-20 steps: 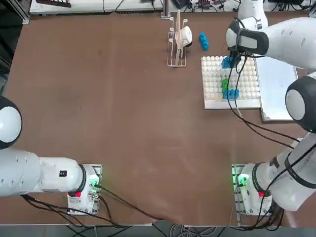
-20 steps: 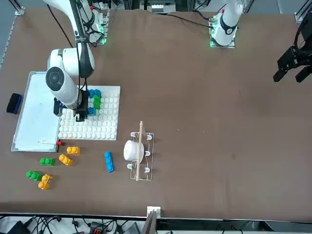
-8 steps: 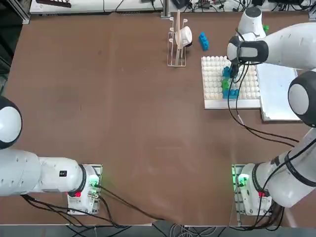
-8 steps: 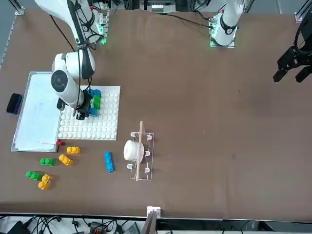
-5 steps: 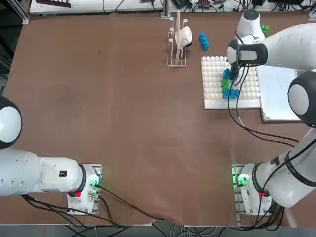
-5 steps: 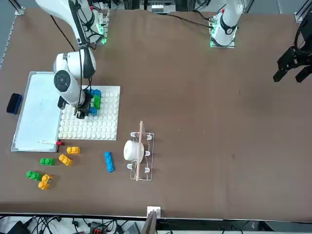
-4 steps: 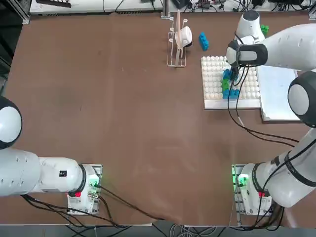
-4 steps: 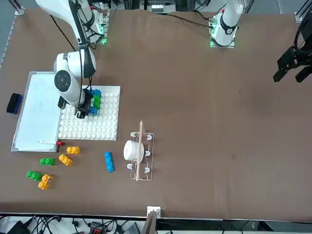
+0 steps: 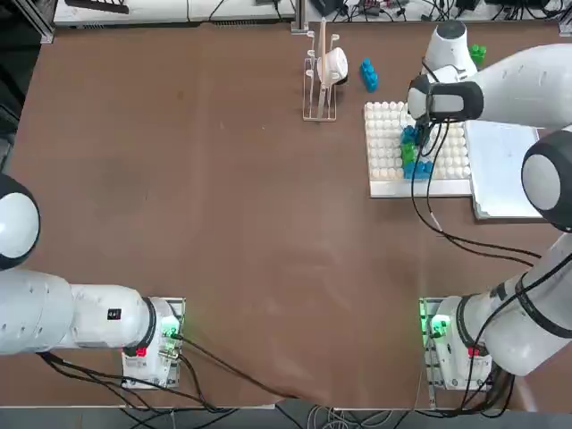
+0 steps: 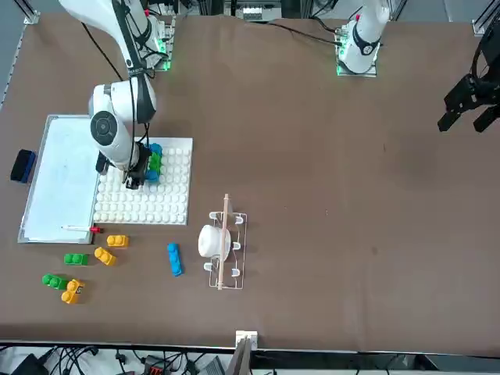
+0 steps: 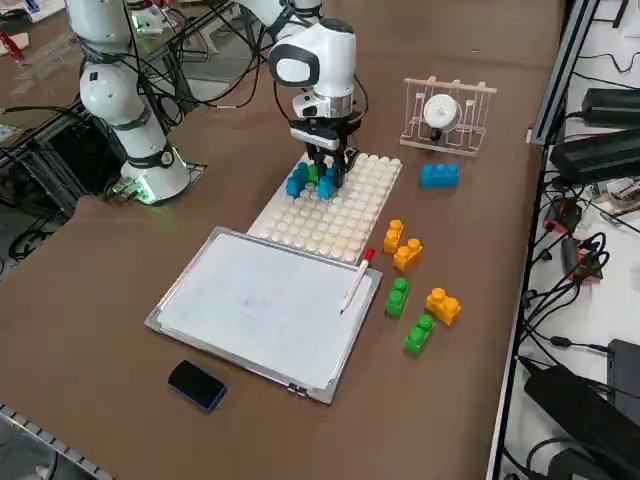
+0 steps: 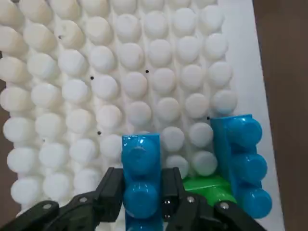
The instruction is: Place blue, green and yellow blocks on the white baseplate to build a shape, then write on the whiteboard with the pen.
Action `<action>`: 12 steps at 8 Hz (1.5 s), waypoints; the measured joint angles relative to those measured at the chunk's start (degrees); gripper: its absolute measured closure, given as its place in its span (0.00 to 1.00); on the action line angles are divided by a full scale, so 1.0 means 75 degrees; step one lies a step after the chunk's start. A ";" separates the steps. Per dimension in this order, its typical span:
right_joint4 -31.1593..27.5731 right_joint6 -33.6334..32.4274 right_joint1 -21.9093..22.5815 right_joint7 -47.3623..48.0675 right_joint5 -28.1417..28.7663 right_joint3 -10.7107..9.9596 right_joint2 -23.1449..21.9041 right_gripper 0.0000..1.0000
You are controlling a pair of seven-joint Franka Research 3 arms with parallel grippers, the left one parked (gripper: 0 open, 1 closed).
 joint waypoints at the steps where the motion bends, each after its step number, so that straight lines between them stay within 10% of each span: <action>1: -0.0028 0.0053 0.0000 0.0000 -0.0141 0.0013 0.0000 0.58; 12: -0.0453 0.0753 -0.0003 -0.0050 -0.0329 0.0041 -0.0005 0.58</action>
